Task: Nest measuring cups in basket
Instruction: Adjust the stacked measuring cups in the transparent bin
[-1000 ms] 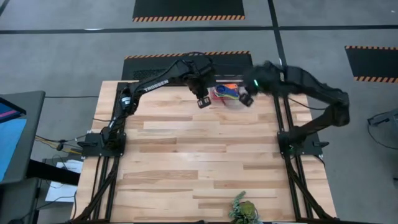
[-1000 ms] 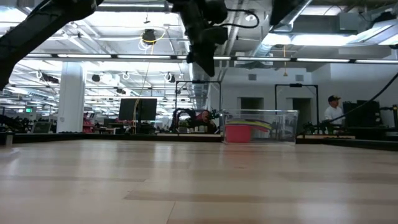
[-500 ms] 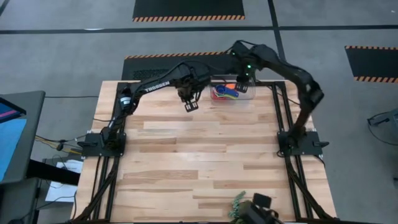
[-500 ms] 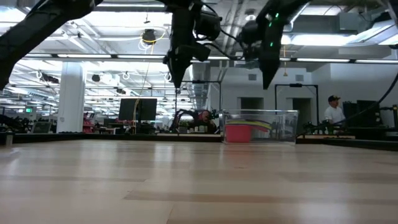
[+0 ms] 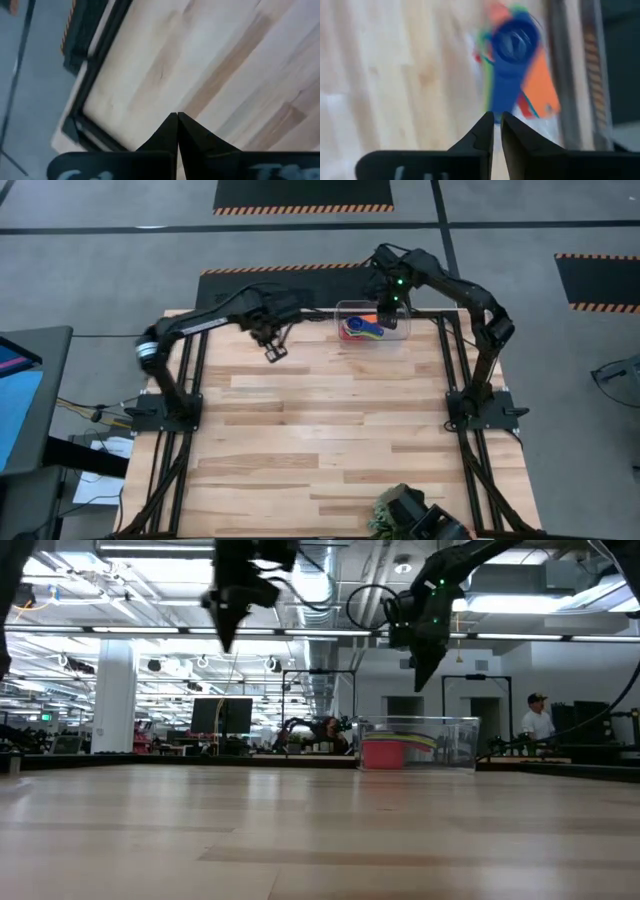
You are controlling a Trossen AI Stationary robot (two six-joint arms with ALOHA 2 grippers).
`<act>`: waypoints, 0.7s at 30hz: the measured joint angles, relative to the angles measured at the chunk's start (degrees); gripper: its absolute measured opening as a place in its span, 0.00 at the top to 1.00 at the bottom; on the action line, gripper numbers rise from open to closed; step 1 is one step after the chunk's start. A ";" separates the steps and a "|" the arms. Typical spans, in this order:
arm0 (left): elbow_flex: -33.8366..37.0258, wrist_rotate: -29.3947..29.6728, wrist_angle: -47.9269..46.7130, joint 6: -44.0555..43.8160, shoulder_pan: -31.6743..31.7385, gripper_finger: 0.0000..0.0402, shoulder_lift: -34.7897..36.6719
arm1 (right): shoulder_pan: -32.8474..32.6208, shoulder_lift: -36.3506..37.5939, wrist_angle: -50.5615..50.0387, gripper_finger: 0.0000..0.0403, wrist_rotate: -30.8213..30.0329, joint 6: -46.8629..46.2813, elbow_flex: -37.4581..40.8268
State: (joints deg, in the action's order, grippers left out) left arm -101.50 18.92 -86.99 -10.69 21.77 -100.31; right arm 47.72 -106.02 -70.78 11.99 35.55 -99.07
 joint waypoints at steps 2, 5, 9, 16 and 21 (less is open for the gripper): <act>6.46 0.89 2.11 -2.76 0.04 1.00 5.22 | -0.02 -0.06 0.15 0.87 2.21 1.25 0.00; 17.16 1.07 7.93 -7.54 -0.09 1.00 13.65 | -0.02 -0.20 -0.33 0.87 2.35 3.54 0.04; 30.78 0.51 15.16 -15.11 -1.17 1.00 23.54 | -0.37 -0.18 0.73 0.90 3.83 3.99 0.04; 46.43 -1.35 18.48 -29.68 -4.92 1.00 35.94 | 1.19 -1.00 3.39 0.98 -6.03 10.38 0.09; 50.13 -1.02 19.96 -36.50 -8.18 1.00 40.06 | 0.88 -2.81 -0.21 0.99 -0.09 10.90 0.17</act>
State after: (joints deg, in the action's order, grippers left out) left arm -51.37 17.90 -67.03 -47.19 13.58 -60.26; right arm 48.60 -108.83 -70.99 11.90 46.46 -98.89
